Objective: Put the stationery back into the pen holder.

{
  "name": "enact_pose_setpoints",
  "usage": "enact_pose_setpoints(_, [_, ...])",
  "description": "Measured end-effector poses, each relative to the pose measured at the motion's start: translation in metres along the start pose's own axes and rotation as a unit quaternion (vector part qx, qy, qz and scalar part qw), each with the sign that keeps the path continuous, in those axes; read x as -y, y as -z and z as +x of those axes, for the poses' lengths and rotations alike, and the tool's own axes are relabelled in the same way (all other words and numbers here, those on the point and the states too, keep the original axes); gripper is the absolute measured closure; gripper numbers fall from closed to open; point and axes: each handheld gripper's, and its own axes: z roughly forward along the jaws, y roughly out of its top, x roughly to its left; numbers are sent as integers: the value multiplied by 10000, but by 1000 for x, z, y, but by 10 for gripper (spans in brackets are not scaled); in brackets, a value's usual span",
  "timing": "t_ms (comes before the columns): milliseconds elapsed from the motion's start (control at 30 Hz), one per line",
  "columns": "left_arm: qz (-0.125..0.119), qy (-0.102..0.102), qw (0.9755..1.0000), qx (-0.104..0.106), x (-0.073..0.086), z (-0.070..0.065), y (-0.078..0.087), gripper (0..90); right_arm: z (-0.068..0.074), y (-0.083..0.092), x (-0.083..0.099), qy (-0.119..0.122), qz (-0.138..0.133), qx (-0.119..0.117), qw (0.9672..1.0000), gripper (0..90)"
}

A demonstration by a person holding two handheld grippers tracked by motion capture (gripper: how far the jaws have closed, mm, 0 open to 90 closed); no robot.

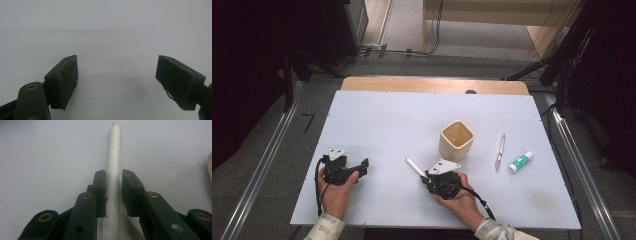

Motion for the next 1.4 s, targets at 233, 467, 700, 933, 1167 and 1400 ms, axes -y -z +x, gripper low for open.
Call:
enact_pose_setpoints(233, [-1, -2, 10000, 2, 0, 0, 0, 191, 0, 0, 0, 19, 14, 27, 10000, 754])
enact_pose_setpoints(467, [-3, 1, 10000, 1, 0, 0, 0, 192, 0, 0, 0, 105, 36, 0, 9999, 767])
enact_pose_setpoints(700, [-10, 3, 10000, 5, 0, 0, 0, 192, -1, 1, -1, 138, 32, -79, 9999, 768])
enact_pose_setpoints(933, [-22, 4, 10000, 4, 0, 1, 1, 191, -4, 12, -7, 121, -114, -114, 9998, 768])
enact_pose_setpoints(1167, [-8, 8, 10000, 3, 0, 1, 0, 192, -14, 33, -20, 24, -407, -66, 9991, 768])
enact_pose_setpoints(1400, [-7, 3, 10000, -9, 0, 0, 0, 191, -31, 56, -35, -92, -754, 84, 9971, 768])
